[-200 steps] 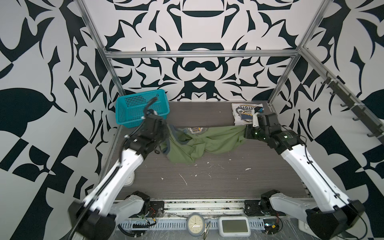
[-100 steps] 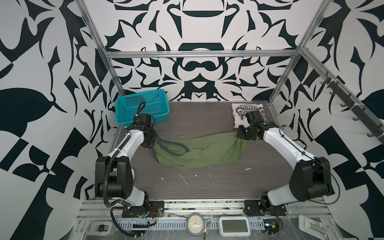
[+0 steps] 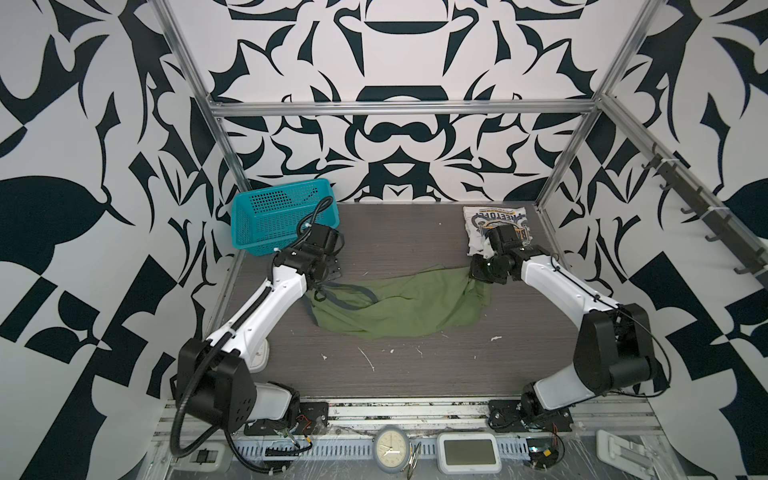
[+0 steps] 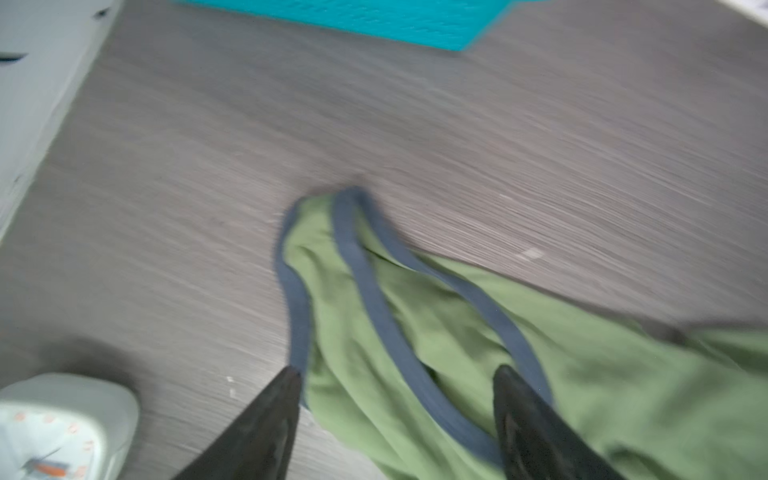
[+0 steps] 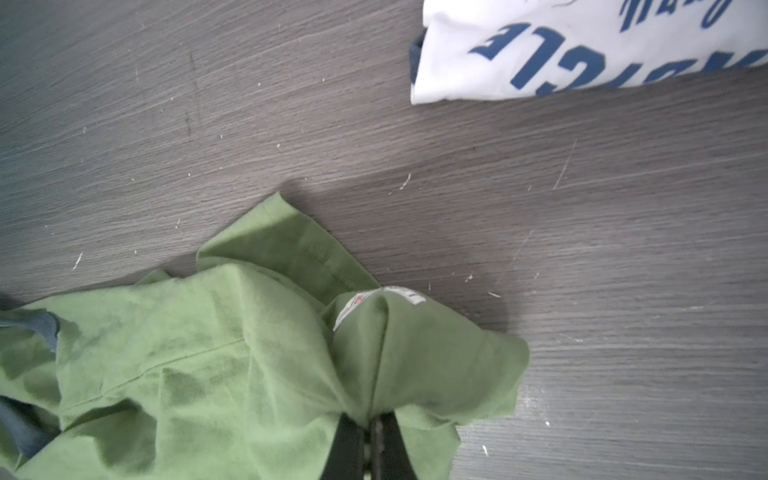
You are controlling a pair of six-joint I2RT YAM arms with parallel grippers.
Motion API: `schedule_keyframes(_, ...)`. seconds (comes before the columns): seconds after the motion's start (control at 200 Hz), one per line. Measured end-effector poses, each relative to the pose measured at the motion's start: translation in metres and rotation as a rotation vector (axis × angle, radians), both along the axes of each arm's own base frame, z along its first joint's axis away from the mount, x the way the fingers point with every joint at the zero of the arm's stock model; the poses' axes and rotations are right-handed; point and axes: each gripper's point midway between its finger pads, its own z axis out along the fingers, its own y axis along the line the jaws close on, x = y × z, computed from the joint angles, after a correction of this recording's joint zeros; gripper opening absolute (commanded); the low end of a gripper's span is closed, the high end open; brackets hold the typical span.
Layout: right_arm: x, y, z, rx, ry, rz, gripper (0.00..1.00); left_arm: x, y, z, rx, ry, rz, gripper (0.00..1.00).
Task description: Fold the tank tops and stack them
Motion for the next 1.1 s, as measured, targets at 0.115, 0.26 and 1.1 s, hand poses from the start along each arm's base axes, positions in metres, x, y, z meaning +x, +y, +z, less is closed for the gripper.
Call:
schedule_keyframes(0.115,-0.009,-0.001,-0.005,0.001,0.011,0.002,0.0,-0.007,-0.039,-0.011,-0.08,0.052,-0.093,0.67)
schedule_keyframes(0.26,-0.017,-0.001,-0.01,0.007,0.025,0.006,0.0,-0.013,-0.087,-0.069,-0.127,0.23,-0.196,0.52)
schedule_keyframes(1.1,-0.031,0.002,-0.02,0.033,0.043,0.02,0.0,-0.01,-0.144,-0.132,-0.249,0.385,-0.27,0.18)
